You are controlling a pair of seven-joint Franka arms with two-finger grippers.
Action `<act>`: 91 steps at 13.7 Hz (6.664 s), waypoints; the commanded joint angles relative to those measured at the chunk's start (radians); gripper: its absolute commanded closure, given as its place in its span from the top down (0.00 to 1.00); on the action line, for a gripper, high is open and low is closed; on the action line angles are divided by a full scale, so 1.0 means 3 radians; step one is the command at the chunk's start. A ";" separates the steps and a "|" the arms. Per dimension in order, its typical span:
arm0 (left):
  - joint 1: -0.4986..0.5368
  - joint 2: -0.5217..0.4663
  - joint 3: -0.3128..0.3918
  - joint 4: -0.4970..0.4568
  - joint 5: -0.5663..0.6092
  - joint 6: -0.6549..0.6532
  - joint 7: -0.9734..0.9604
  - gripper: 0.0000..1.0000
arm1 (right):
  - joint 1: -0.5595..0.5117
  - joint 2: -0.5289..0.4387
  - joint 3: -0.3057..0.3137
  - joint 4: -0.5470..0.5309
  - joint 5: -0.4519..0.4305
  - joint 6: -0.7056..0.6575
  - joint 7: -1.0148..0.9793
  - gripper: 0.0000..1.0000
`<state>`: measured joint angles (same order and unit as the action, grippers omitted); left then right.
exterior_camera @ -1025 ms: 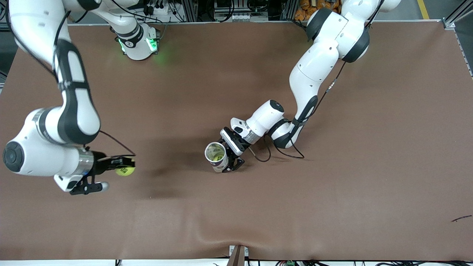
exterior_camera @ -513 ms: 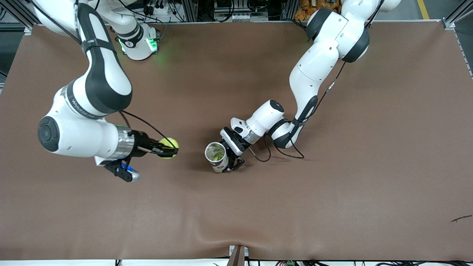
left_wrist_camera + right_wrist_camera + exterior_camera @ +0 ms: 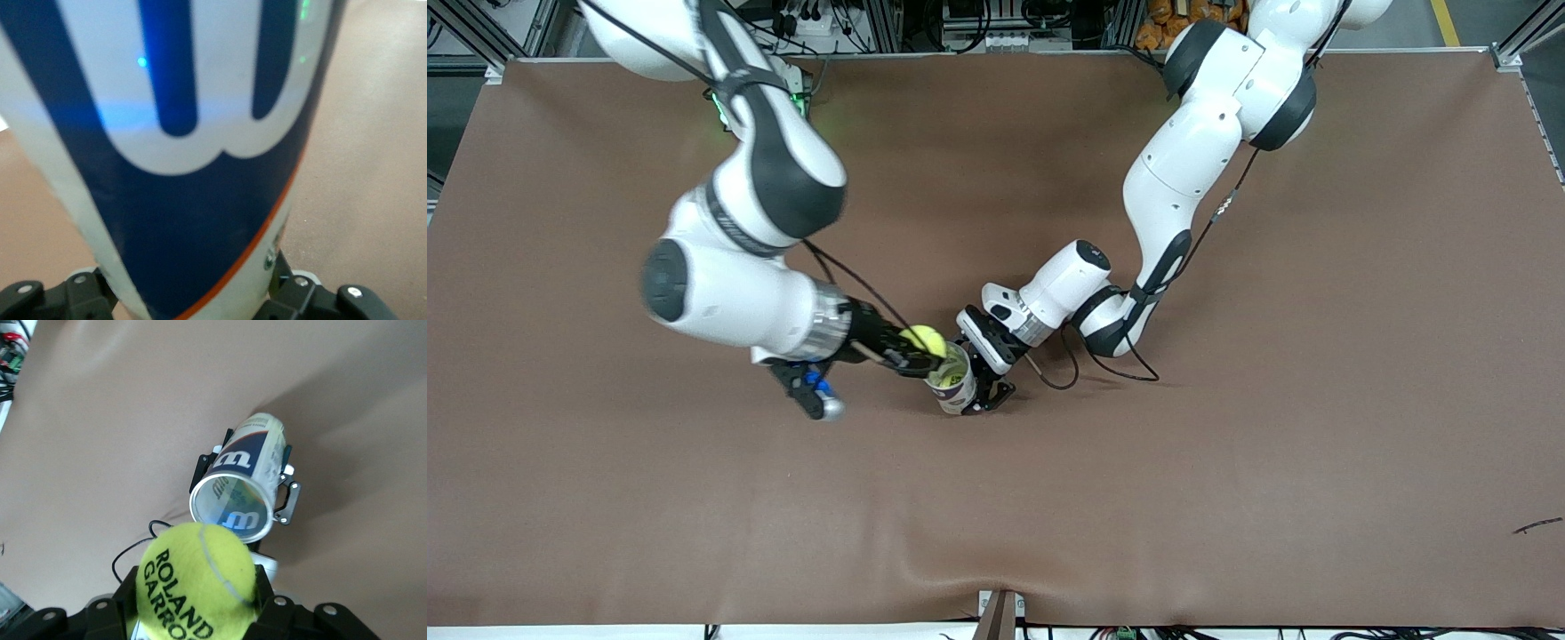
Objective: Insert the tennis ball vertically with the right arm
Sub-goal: 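Push the second ball into the can with the right gripper, then open the right gripper and withdraw it from the can, then set the can upright on the table and open the left gripper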
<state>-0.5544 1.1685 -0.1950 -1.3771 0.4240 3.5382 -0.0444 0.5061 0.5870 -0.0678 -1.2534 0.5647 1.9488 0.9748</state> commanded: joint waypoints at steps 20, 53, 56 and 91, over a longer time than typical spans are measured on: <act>-0.0182 0.0247 0.0047 0.0417 -0.0196 -0.0161 0.0030 0.85 | 0.0072 0.0166 -0.0040 0.0006 -0.0343 0.0013 0.0371 1.00; -0.0335 0.0334 0.0256 0.0444 -0.0411 0.0007 0.0015 1.00 | -0.0883 -0.0831 -0.0209 -0.0617 -0.1228 -0.1132 -0.2623 1.00; -0.0310 0.0277 0.0231 0.0296 -0.0396 0.0017 -0.0016 1.00 | -0.1241 -0.1061 -0.0214 -0.0955 -0.1243 -0.1112 -0.3217 1.00; 0.2292 -0.2990 -0.0592 -0.0165 -0.0738 -0.5769 -0.0271 1.00 | -0.1897 -0.1931 0.0042 -0.0782 -0.1811 -0.1674 -0.3602 1.00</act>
<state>0.0787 0.3171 -0.3482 -1.4143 0.2345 1.8719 -0.1211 -0.0417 0.0013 -0.0749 -1.5083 0.0254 1.4513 -0.1197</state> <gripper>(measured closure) 0.000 0.000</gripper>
